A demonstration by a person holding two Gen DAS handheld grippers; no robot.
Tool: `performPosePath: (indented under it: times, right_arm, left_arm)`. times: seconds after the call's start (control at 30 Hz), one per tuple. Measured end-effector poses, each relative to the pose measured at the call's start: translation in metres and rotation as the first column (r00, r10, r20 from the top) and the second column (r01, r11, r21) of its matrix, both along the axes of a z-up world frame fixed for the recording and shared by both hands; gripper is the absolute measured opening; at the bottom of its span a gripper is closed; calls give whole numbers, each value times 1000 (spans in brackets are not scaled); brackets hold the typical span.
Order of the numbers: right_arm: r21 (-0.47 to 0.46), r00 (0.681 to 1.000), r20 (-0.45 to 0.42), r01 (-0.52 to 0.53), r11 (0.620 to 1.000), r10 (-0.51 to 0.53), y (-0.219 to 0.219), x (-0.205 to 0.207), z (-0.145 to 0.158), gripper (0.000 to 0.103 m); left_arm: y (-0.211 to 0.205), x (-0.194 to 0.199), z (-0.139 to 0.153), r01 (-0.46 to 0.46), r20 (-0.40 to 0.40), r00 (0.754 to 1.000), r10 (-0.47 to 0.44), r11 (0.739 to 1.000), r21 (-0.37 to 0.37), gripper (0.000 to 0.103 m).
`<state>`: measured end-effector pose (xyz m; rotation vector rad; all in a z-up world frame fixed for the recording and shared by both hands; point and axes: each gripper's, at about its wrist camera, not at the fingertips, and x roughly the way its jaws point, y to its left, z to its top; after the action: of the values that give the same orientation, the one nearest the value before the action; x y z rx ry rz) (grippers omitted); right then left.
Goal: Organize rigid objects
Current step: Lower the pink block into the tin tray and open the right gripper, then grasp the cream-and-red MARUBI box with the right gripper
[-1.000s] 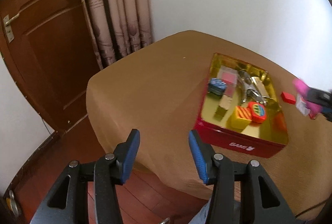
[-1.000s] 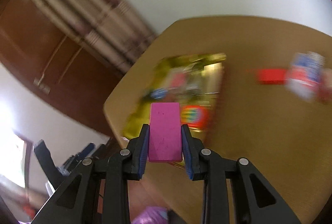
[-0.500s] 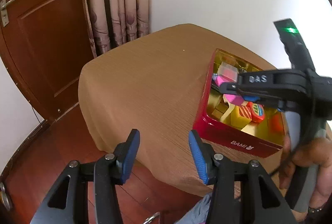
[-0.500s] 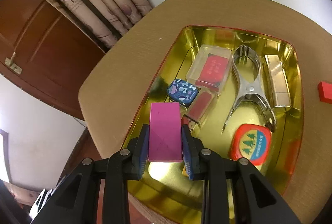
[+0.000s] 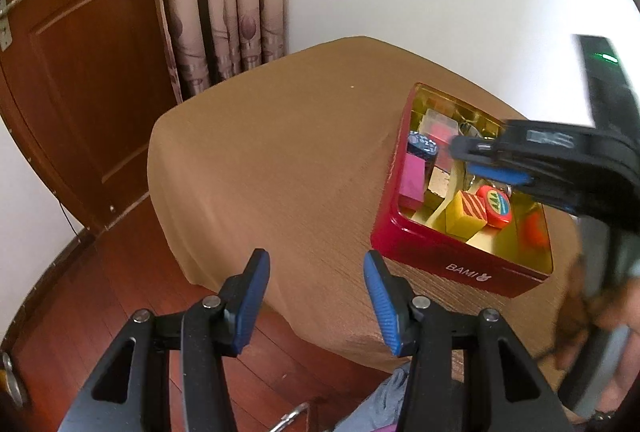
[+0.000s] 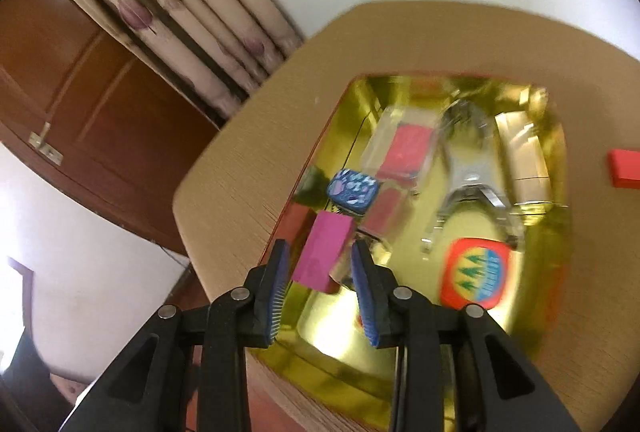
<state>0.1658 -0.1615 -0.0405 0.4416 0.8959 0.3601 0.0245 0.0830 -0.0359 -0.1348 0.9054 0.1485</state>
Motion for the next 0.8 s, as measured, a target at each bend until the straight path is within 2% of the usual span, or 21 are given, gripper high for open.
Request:
performPosePath:
  times: [0.07, 0.1, 0.17, 0.23, 0.3, 0.37, 0.47, 0.53, 0.63, 0.67, 0.8]
  right_arm:
    - [-24, 997, 51, 52, 998, -51, -30, -22, 3, 56]
    - [-46, 993, 79, 93, 995, -89, -51, -36, 2, 62]
    - [-102, 981, 118, 167, 981, -155, -84, -65, -4, 64]
    - [-204, 967, 143, 236, 950, -209, -119, -95, -17, 64]
    - [-304, 949, 149, 310, 901, -276, -161, -116, -27, 67]
    - [-324, 927, 142, 376, 868, -348, -205, -125, -29, 77]
    - [-327, 902, 144, 432, 841, -407, -247, -120, -27, 84]
    - [-370, 902, 142, 430, 824, -407, -264, -109, -28, 90]
    - [-426, 919, 127, 390, 816, -373, -267, -84, -35, 90]
    - [-468, 920, 129, 385, 796, -370, -267, -76, -39, 90]
    - [-475, 921, 138, 385, 791, -365, -279, -64, -50, 90]
  left_arm:
    - [-3, -2, 2, 7, 12, 1000, -7, 1000, 10, 50]
    - [-5, -3, 3, 13, 16, 1000, -13, 1000, 14, 50]
    - [-8, -4, 4, 25, 20, 999, -26, 999, 23, 50]
    - [-13, -6, 4, 40, 19, 999, -40, 999, 33, 50]
    - [-20, -9, 5, 55, 18, 998, -55, 998, 33, 50]
    - [-27, -11, 5, 72, 19, 997, -72, 997, 42, 50]
    - [-46, -13, 5, 109, 16, 994, -111, 989, 95, 50]
    - [-54, -15, 5, 128, 14, 991, -130, 986, 105, 50]
    - [-69, -16, 7, 157, 6, 987, -158, 982, 109, 50]
    - [-73, -16, 8, 160, 6, 987, -161, 981, 112, 50]
    - [-90, -13, 10, 189, -7, 982, -190, 975, 119, 50]
